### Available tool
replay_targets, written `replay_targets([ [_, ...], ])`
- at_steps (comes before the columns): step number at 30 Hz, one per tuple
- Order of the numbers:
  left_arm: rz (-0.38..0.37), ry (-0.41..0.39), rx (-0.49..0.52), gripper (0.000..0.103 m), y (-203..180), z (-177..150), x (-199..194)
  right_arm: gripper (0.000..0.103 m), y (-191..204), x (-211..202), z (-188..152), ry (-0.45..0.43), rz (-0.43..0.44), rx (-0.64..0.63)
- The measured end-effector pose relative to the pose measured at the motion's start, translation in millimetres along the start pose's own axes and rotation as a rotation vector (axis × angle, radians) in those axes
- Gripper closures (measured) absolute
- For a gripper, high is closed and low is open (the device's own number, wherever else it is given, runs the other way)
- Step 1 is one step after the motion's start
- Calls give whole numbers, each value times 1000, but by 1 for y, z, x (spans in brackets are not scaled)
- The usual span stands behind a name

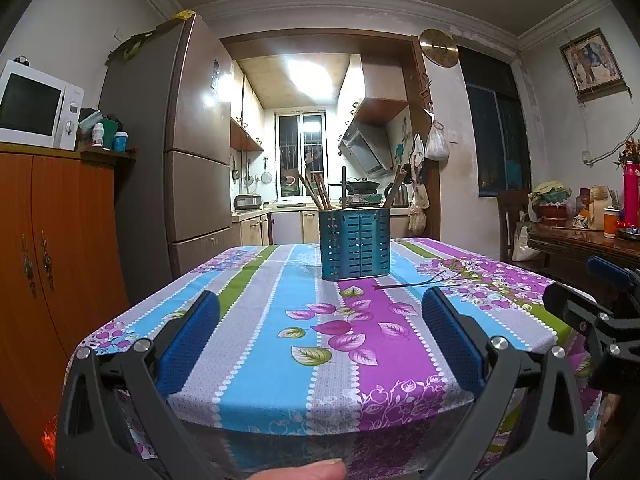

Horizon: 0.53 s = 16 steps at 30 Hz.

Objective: Organize utensils

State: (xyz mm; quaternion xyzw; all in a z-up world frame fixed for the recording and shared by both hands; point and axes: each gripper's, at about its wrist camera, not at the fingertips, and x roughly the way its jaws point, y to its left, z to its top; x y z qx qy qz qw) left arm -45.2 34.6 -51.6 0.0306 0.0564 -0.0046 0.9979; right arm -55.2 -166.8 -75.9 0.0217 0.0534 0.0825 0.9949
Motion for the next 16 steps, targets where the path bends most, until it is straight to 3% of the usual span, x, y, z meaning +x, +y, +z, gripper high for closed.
replay_targets([
  [7,-15,16,-18,6,2,1,5,5,4,4,0,7,10,-6],
  [11,-10,124,-36,5,5,0,23,5,2,4,1,7,6,-3],
  [16,5,183,-33,5,8,-4,34,5,-1,7,5,7,-9,-6],
])
